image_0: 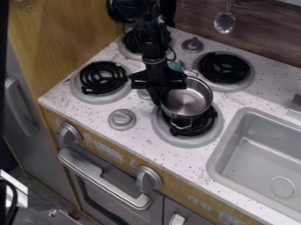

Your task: Place the silver pan on the bottom right burner

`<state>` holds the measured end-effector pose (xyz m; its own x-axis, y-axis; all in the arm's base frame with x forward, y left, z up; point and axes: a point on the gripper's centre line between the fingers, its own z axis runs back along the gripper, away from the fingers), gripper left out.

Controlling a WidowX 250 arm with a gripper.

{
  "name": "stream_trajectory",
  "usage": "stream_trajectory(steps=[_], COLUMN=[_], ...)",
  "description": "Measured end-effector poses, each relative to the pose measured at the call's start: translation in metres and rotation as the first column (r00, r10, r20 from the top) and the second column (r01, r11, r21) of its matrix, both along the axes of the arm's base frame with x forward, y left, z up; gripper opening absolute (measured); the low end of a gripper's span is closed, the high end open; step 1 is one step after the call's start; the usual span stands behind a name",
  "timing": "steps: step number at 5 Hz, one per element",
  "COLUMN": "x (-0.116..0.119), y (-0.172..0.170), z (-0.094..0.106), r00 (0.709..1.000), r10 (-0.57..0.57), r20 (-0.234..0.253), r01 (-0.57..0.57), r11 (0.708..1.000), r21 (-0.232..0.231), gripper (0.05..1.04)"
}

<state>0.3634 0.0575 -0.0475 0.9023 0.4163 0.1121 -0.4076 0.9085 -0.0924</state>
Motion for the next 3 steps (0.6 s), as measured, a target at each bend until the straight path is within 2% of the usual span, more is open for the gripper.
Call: stream_trajectory(steps=[1,2,3], x=[-0.004,-0.009,-0.007], y=[-0.004,-0.011,-0.015], z=[-0.005,0.001,0.041], r00=[1.000,0.999,0.990], r10=[-0.013,-0.009,-0.021], r20=[-0.012,0.038,0.139], r01=[0.013,0.009,0.024], r11=[1.000,1.000,1.000], r21=[0.003,-0.012,-0.017], gripper=[0.272,0.545,0.851])
